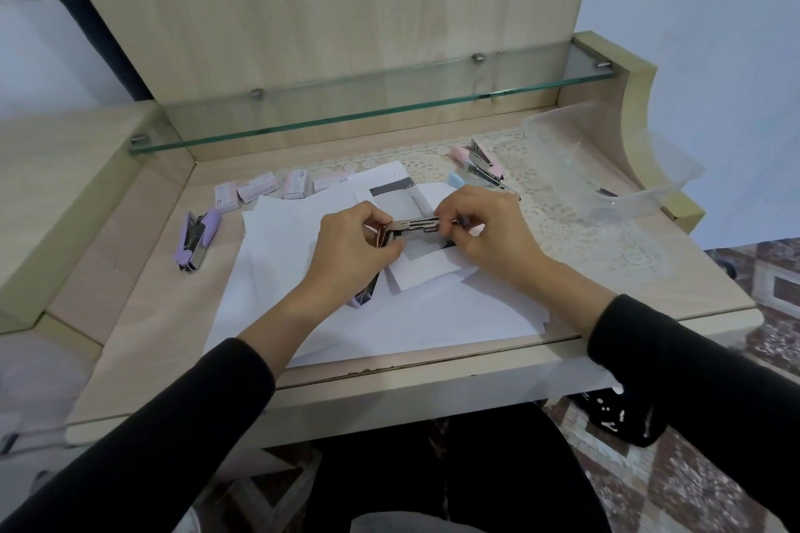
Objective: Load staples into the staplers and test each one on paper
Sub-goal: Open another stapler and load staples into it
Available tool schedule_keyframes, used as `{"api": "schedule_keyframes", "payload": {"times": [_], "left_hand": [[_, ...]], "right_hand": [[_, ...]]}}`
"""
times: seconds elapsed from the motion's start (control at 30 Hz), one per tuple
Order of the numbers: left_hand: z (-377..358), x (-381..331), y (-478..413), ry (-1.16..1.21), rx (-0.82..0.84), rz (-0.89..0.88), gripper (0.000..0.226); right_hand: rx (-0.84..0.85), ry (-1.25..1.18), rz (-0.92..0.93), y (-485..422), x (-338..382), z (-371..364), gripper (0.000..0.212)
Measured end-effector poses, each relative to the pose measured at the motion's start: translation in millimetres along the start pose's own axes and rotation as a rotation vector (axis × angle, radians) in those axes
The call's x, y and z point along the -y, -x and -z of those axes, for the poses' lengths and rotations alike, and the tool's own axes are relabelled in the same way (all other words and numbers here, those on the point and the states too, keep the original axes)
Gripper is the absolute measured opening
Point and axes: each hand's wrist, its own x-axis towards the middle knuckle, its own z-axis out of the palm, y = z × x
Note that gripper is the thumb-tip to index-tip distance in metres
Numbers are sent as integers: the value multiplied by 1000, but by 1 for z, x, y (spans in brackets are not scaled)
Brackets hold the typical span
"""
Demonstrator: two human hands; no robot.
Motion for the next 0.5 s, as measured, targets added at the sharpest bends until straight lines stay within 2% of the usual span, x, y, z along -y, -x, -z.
{"api": "schedule_keyframes", "payload": {"times": [0.2, 0.5], "left_hand": [[3, -4, -3, -28, 39, 38, 19], [4, -5, -8, -70, 72, 48, 23]], "right_hand": [[-61, 150, 133, 2, -4, -2, 24], [28, 185, 91, 3, -7, -7, 46]]}}
